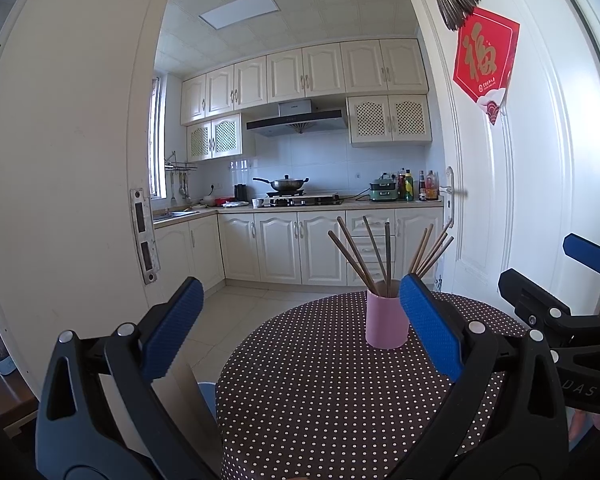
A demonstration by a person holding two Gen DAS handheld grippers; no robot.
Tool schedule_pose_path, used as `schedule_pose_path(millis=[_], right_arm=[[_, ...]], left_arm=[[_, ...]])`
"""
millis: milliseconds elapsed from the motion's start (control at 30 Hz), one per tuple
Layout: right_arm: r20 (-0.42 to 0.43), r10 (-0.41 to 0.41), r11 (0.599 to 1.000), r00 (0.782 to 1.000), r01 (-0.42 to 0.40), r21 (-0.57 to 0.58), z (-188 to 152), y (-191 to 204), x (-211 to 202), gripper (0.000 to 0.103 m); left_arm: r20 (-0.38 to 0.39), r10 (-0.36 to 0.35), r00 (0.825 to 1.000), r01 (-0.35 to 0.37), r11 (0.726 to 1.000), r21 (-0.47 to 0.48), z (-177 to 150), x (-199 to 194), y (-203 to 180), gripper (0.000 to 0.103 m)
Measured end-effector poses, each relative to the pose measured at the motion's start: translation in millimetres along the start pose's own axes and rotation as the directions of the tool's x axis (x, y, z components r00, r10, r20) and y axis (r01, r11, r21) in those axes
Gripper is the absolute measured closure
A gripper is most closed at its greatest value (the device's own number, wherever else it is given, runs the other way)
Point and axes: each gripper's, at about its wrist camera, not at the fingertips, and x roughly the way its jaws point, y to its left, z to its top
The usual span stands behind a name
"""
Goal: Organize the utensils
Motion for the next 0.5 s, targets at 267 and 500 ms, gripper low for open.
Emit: schedule_pose_path(millis=[267,500], right_arm=[[-0.007,0.002,1.0,1.0,-0.002,-0.002,-0.3,2.0,3.0,0.008],[-0.009,0.007,1.0,1.0,-0.007,-0.003,0.3,4.1,5.1,0.008]], left_arm=[[-0.008,0.005,1.0,-0.005,1.0,0.0,-2.3,1.5,2.0,0.006],[-0.008,0.013,1.0,-0.013,1.0,0.002,-2.6,0.7,3.4,0.006]])
